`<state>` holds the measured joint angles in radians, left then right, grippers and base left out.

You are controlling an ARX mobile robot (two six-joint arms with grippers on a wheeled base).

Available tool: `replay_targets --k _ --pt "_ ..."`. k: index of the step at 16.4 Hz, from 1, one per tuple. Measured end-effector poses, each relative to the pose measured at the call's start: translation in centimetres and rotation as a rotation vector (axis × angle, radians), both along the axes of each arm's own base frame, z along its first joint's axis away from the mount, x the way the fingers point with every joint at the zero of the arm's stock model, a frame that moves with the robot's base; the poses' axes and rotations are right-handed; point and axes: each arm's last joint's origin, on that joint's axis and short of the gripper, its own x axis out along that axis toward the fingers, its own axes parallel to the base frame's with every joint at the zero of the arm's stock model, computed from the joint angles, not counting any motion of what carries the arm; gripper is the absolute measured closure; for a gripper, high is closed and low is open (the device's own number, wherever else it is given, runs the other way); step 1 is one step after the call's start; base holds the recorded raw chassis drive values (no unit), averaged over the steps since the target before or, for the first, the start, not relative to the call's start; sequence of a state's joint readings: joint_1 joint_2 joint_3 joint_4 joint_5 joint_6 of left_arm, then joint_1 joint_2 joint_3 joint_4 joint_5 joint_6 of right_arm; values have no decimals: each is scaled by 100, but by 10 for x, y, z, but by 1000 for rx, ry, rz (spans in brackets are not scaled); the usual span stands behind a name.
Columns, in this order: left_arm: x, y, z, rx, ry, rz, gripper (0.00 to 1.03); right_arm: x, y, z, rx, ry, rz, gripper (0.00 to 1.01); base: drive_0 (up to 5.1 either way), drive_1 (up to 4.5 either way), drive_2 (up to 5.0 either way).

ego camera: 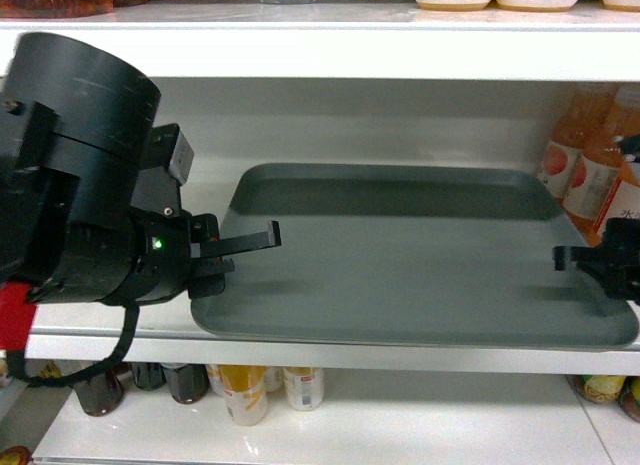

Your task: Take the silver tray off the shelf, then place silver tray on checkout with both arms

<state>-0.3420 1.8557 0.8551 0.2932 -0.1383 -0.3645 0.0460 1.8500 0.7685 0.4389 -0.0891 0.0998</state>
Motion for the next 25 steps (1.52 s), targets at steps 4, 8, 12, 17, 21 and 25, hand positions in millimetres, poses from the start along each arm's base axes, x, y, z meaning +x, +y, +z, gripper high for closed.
replay_targets --k 4,8,12,17,21,25 --pt "-70 4 24 60 -56 10 100 -72 -2 17 42 -26 27 99 0 0 0" --pt "-94 8 36 96 -134 9 100 -96 -2 24 79 -67 35 99 0 0 0" --pt "-94 8 33 107 -124 7 100 -96 -2 23 83 -60 35 99 0 0 0" --pt "-94 8 33 115 -121 4 100 -96 -2 23 85 -58 36 99 0 0 0" --pt "-94 8 33 118 -124 7 100 -96 -2 23 86 -57 36 99 7 -413 426" --pt "-94 9 33 121 -119 10 100 -96 -2 23 88 -57 37 99 7 -413 426"
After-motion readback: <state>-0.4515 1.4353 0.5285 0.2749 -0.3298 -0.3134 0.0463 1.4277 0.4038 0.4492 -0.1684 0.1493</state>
